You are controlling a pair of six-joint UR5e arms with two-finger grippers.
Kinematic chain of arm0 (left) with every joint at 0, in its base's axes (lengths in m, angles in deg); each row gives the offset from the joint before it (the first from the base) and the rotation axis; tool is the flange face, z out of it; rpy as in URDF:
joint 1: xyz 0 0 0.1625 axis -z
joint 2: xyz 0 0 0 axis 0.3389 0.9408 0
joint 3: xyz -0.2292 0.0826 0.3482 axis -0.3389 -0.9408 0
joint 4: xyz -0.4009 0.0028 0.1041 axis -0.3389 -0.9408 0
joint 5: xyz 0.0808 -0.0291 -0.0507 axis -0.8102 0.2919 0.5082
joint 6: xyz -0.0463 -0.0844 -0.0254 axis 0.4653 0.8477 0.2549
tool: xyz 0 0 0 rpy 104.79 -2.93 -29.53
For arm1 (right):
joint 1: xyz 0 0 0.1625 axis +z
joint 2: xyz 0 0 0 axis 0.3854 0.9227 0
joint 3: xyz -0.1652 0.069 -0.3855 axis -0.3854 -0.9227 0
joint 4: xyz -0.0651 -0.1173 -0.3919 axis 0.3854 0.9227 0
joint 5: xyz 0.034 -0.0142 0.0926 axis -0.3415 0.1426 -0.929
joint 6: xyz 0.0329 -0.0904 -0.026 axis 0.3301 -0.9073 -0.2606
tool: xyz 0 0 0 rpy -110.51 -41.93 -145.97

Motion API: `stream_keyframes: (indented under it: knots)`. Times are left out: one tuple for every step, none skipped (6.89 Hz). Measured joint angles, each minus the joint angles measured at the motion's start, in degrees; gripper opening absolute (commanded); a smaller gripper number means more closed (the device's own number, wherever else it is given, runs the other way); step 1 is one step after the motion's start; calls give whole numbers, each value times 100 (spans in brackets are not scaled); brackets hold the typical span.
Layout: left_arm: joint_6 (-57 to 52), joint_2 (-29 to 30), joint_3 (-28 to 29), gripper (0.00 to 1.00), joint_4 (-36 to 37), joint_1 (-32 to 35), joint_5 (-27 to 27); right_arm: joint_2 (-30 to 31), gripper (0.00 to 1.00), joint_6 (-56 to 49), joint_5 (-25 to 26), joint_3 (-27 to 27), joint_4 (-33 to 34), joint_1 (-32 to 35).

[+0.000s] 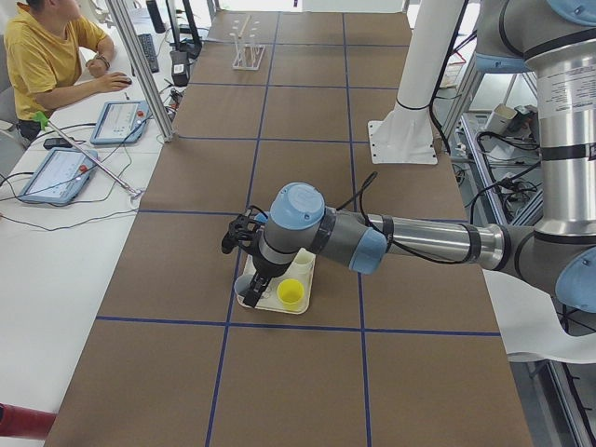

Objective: Transfer IKEA cup to right arm and place on rack

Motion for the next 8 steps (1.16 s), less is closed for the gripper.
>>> stream_keyframes:
  knots:
    - [0, 89, 6, 100, -138, 0, 7, -9, 100, 21, 6, -2, -517, 0]
    - [-1, 255, 44, 100, -347, 0, 3, -23, 100, 106, -12, 1, -856, 0]
    - [-1, 413, 169, 100, -823, 0, 6, -25, 100, 244, -54, -6, -1063, -3]
    - [3, 508, 443, 100, -1541, 0, 23, -9, 100, 325, -134, -17, -1249, -10]
    - [112, 572, 780, 100, -2231, -4, 89, 1, 100, 455, -217, -8, -1502, -67]
    - [337, 617, 1025, 100, -2780, -27, 268, -24, 98, 883, -246, 3, -1895, -303]
    - [490, 633, 1150, 100, -3149, -146, 490, -114, 100, 1624, -252, 10, -2319, -705]
    - [562, 637, 1284, 100, -3347, -385, 622, -211, 100, 2528, -231, 25, -2840, -1173]
